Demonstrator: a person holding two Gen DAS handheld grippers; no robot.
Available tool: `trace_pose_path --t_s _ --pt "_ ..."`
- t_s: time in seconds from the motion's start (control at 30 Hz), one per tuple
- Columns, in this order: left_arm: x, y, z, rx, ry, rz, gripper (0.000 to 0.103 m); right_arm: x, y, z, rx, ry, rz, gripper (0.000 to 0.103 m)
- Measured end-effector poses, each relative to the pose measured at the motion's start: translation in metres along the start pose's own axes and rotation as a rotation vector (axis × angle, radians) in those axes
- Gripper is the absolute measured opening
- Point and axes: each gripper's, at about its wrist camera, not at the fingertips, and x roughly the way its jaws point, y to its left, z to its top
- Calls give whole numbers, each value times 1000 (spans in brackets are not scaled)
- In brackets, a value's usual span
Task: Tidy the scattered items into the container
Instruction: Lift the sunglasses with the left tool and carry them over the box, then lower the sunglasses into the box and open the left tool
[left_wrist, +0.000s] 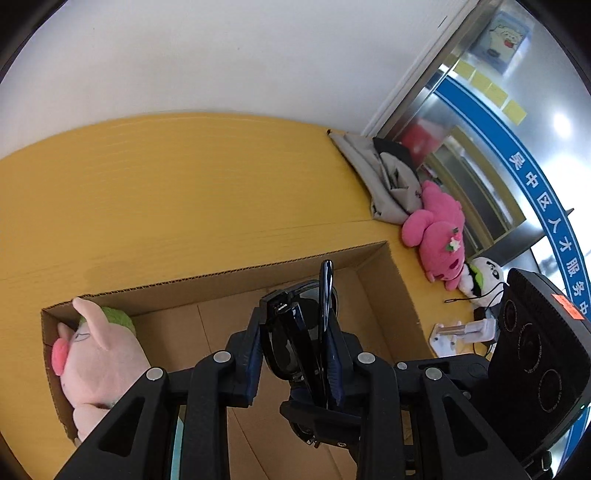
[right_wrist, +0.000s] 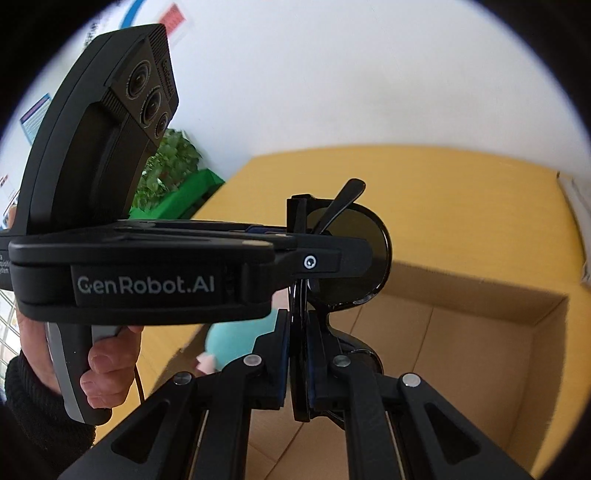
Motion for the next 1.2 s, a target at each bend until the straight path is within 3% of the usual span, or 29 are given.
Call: trace_pose_path --t_s 0.2,0.5,0.6,0.67,0.73,0.77,0.83,0.93,1.0,1.1,1.2 --pt "54 22 -6 -47 100 14 31 49 -38 -17 115 93 26 7" --pt "105 39 -10 -89 192 63 33 95 -78 -34 261 155 48 7" --pt "119 43 -12 -90 211 161 35 102 -81 -41 270 155 41 8" --pt "121 46 -14 -106 208 152 35 102 -79 -43 266 137 36 12" --pt "118 48 -16 -113 191 142 41 102 -75 -45 248 131 45 24" --pt "115 48 -16 -111 179 145 52 101 -73 -46 241 124 47 39" --pt "102 48 -15 -104 136 157 64 93 -70 -48 227 101 11 56" --pt "69 46 -15 -98 53 136 69 75 -66 -53 207 71 -31 63" --pt "41 41 -20 -83 -16 138 77 59 -62 -59 194 50 -55 69" --pt "-9 21 -41 5 -134 215 82 20 -47 -75 147 -16 -109 77" --pt "-57 -11 -76 107 -266 320 98 -26 -27 -99 65 -130 -206 79"
